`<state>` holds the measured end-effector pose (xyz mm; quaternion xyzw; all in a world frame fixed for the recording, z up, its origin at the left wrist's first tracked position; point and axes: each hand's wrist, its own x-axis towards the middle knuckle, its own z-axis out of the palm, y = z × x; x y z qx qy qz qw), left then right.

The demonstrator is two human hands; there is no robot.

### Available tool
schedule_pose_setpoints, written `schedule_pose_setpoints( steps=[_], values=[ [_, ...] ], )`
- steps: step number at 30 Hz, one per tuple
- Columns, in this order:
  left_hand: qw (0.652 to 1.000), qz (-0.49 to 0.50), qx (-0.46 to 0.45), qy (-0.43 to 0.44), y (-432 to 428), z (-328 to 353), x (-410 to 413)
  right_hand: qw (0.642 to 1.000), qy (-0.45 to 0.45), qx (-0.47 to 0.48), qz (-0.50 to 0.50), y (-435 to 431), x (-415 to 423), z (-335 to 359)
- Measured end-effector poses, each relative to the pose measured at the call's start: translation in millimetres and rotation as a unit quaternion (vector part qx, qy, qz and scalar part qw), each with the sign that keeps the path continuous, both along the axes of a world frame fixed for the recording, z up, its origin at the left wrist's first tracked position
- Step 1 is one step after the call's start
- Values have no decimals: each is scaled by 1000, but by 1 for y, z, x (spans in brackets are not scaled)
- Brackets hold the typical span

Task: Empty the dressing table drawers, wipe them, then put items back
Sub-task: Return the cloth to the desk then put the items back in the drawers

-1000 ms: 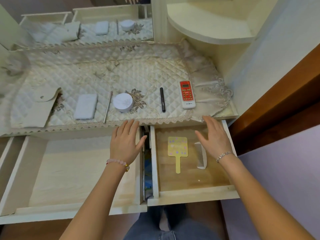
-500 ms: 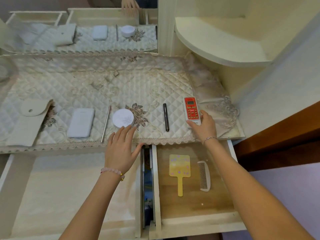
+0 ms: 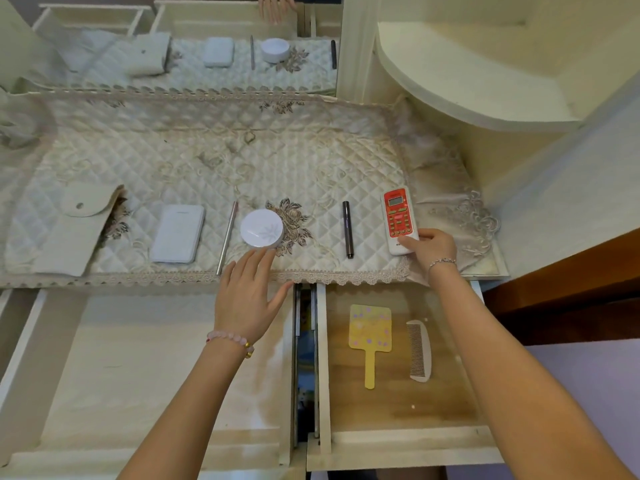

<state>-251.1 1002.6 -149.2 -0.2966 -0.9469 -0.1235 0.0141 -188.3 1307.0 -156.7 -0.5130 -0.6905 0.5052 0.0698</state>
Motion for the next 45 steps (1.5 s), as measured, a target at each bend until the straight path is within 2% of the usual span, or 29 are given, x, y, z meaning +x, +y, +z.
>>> schedule_pose_setpoints(
  steps=[6,11,18,24,29,39,45],
  values=[
    [1000,12,-5,7,-7,9,6,988,66,-134,-39,-20,19,12],
    [999,30,-19,23,-24,16,20,975,132,-176,-32,-51,38,25],
    [994,89,-40,44,-68,25,56,959,155,-233,40,-108,47,32],
    [988,138,-59,46,-133,29,82,955,143,-240,98,-165,53,33],
    [986,155,-44,50,-192,31,86,951,152,-248,100,-226,55,40],
    [993,97,-44,42,-335,27,50,946,175,-261,76,-375,41,28],
    [996,70,-25,55,-392,32,25,944,183,-267,62,-431,24,33]
  ],
)
